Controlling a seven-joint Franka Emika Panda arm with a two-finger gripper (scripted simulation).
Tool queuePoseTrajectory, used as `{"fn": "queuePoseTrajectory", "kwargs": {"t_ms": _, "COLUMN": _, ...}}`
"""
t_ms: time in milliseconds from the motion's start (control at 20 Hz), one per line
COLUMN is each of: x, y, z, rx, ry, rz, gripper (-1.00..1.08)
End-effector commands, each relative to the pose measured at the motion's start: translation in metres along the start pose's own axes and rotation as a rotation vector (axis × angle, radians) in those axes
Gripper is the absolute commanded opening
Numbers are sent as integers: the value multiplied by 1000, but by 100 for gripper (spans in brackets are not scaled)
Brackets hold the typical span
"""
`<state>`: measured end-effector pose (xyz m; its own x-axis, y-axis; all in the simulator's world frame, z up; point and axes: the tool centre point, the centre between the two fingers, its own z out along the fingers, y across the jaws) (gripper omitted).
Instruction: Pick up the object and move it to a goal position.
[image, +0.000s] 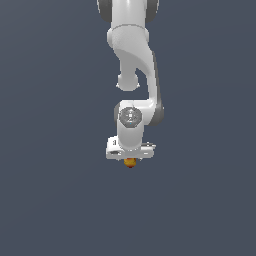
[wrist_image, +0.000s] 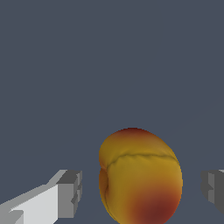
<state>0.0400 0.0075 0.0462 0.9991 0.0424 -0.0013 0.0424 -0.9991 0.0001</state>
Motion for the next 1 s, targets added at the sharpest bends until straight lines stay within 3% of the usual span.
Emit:
{"fn": "queuePoseTrajectory", "kwargs": {"t_ms": 0, "x": 0, "y": 0, "z": 9, "rx": 0, "ry": 1, "rz": 0, "gripper": 100}}
{"fn": "queuePoseTrajectory", "kwargs": {"t_ms": 200, "x": 2, "y": 0, "z": 12, "rx": 0, "ry": 1, "rz": 0, "gripper": 100}}
{"fn": "queuePoseTrajectory", "kwargs": {"t_ms": 250, "x": 2, "y": 0, "z": 12, "rx": 0, "ry": 1, "rz": 0, "gripper": -100}}
{"fn": "queuePoseTrajectory", "kwargs": {"t_ms": 950, "x": 4, "y": 2, "z": 5, "rx": 0, "ry": 8, "rz": -2, "gripper": -100}}
